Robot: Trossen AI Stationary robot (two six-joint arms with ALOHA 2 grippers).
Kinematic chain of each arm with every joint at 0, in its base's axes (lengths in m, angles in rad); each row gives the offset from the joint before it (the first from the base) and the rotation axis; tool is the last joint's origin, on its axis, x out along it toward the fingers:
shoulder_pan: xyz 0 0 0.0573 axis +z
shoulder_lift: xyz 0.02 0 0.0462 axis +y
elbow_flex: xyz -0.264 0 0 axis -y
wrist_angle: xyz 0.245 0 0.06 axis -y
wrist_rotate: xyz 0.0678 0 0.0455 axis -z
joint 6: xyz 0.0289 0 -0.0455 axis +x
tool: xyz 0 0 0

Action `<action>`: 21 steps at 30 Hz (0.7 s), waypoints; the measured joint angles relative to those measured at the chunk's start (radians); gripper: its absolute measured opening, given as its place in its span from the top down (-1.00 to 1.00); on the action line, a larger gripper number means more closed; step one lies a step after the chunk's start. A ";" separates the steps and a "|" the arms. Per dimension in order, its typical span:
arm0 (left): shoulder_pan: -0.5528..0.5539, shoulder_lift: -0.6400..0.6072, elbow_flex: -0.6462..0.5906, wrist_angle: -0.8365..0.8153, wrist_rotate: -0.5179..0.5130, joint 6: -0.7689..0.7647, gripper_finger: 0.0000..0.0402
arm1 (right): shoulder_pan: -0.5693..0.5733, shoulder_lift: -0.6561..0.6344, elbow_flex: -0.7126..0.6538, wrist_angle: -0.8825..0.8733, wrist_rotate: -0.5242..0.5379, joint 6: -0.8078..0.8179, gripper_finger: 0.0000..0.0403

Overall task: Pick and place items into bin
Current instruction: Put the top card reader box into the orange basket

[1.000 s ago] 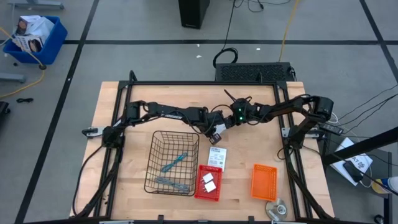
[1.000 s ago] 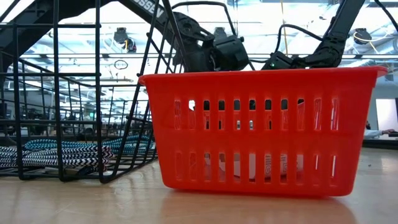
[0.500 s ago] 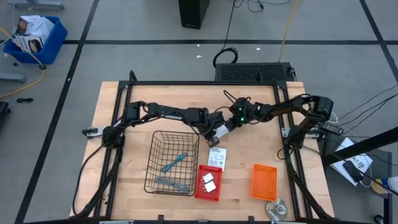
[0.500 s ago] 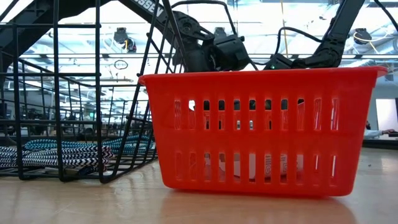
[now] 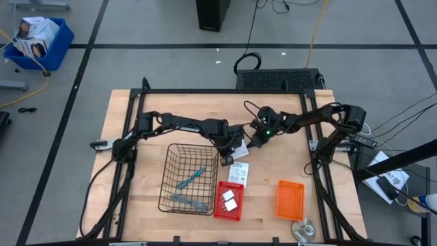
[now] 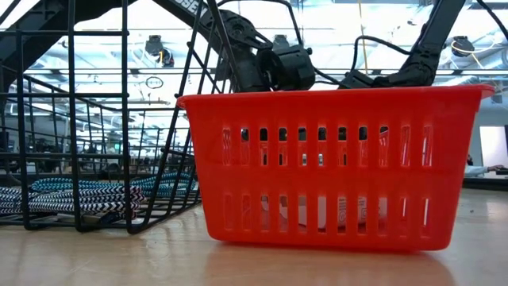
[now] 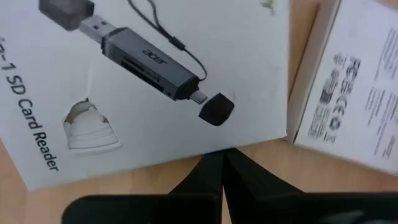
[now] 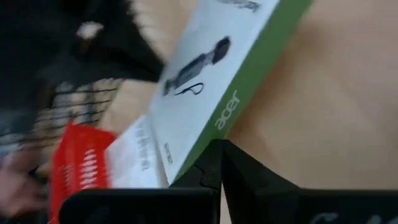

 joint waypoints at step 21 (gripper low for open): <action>0.004 -0.003 0.000 0.040 -0.146 0.001 0.91 | 0.020 0.000 0.000 0.306 -0.053 0.136 1.00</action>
